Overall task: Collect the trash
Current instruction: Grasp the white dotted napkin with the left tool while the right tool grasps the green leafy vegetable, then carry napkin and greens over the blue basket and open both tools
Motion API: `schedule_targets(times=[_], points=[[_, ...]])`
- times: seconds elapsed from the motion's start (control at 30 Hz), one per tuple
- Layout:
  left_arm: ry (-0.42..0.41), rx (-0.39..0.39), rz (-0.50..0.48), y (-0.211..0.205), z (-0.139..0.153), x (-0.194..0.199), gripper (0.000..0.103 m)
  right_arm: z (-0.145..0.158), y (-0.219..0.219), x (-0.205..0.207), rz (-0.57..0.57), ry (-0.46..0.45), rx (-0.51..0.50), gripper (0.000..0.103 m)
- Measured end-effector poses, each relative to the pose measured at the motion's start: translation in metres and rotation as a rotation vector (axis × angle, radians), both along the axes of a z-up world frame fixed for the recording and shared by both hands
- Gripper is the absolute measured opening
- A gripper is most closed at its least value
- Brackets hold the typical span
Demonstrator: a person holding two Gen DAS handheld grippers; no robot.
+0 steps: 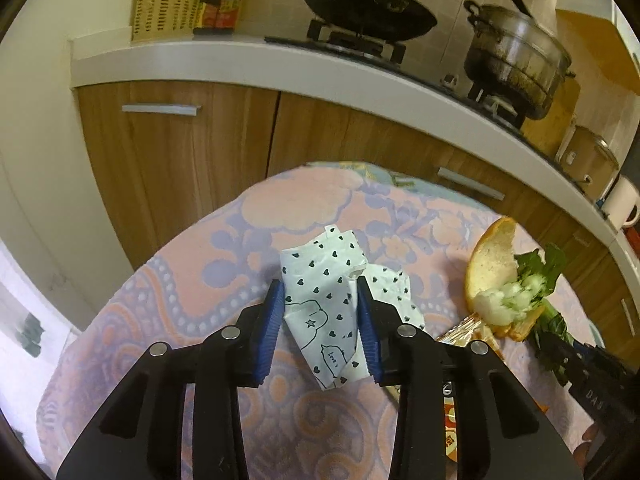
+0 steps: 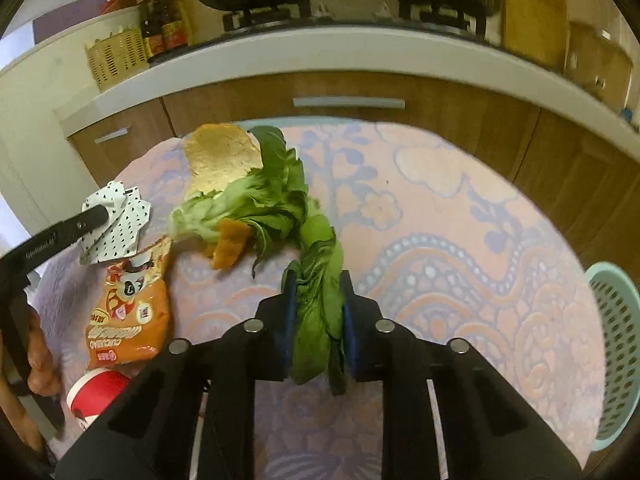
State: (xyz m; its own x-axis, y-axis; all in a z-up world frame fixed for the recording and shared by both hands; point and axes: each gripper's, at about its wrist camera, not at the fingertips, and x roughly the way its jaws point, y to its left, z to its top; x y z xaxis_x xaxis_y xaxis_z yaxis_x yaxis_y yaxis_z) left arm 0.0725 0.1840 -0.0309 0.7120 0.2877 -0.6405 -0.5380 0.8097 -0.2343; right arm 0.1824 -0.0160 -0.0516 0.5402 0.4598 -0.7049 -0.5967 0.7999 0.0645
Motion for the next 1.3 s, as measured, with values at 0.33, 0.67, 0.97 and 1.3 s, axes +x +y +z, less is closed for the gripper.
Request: schedule_targets(times=[0.33,0.67,0.97,1.3], points=[[-0.115,0.042,-0.046,-0.020,0.030,-0.029,0.028,0.013,-0.042,-0.036,-0.048,-0.110,0.025,0.016],[-0.192,0.079,-0.120,-0.065,0.070,-0.048,0.028,0.034,-0.095,-0.064,-0.104,-0.149,0.063,0.016],[-0.228,0.107,-0.218,-0.119,0.096,-0.038,0.029,0.060,-0.155,-0.073,-0.186,-0.189,0.114,0.016],[-0.227,0.167,-0.342,-0.197,0.110,-0.003,0.029,0.068,-0.223,-0.057,-0.305,-0.209,0.165,0.016]])
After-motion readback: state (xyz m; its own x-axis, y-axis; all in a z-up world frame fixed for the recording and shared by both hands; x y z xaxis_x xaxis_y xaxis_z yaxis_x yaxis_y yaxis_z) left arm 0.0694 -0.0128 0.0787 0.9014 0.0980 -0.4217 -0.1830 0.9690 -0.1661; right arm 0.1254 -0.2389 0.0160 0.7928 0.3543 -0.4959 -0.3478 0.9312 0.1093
